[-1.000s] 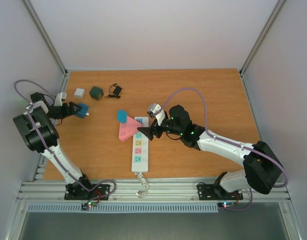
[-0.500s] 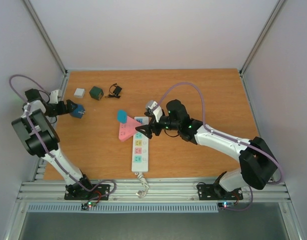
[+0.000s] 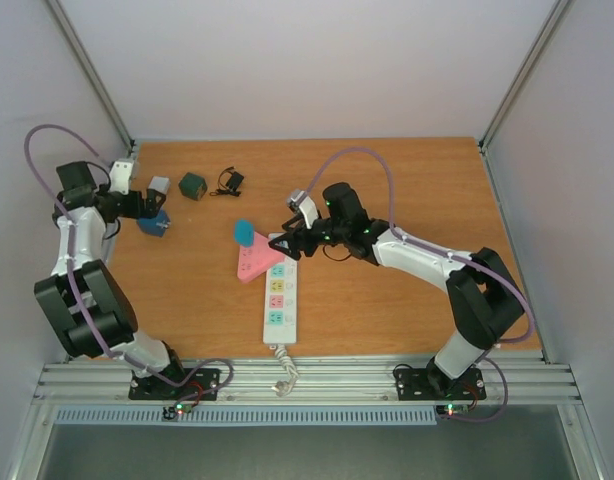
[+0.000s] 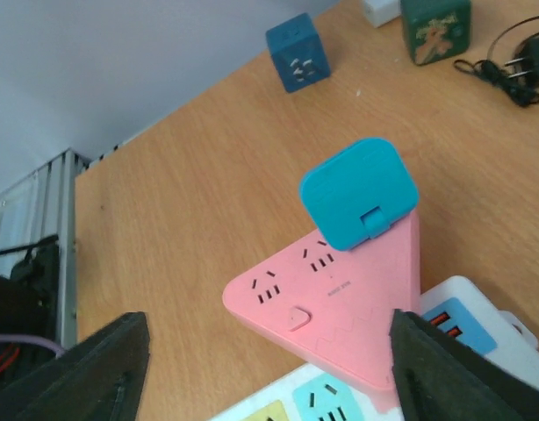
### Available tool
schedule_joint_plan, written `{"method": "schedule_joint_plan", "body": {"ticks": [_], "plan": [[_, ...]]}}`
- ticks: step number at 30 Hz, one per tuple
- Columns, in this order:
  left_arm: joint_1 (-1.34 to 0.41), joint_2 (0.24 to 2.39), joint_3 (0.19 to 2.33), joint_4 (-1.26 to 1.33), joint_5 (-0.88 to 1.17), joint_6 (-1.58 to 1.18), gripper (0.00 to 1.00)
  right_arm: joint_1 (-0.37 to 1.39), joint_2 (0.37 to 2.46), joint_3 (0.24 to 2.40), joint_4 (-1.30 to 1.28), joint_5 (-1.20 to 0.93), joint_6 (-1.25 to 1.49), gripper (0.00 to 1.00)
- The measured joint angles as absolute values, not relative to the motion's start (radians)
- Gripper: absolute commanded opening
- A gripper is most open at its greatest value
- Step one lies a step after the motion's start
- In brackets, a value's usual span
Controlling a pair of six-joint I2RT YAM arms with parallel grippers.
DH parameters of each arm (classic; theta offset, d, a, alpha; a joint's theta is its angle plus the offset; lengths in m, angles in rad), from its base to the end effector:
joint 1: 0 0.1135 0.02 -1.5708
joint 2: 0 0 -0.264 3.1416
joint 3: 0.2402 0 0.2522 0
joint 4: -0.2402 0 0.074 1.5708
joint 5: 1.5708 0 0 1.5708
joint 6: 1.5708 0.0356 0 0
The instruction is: Pull the plug off the socket
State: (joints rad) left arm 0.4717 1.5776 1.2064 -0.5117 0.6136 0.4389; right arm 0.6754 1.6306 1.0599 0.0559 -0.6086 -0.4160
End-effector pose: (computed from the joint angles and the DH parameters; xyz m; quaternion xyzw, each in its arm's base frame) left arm 0.3098 0.1350 0.2649 0.0871 0.8990 -0.1140 0.4137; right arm 0.2715 0.2436 0.2444 -0.5568 0.6261 0.3188 0.4431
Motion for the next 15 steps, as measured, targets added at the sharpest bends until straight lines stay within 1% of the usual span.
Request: {"method": "schedule_joint_plan", "body": {"ticks": [5, 12, 15], "plan": [[0.408, 1.508, 1.205, -0.513, 0.607, 0.419, 1.00, 0.674, 1.705, 1.105, 0.031, -0.664, -0.385, 0.52], [0.250, 1.465, 1.187, -0.529, 0.569, 0.393, 1.00, 0.674, 1.850, 1.199, -0.039, -0.720, -0.339, 0.35], [0.179, 1.459, 1.162, -0.540, 0.558, 0.367, 1.00, 0.674, 1.893, 1.233, -0.057, -0.738, -0.319, 0.30]]}}
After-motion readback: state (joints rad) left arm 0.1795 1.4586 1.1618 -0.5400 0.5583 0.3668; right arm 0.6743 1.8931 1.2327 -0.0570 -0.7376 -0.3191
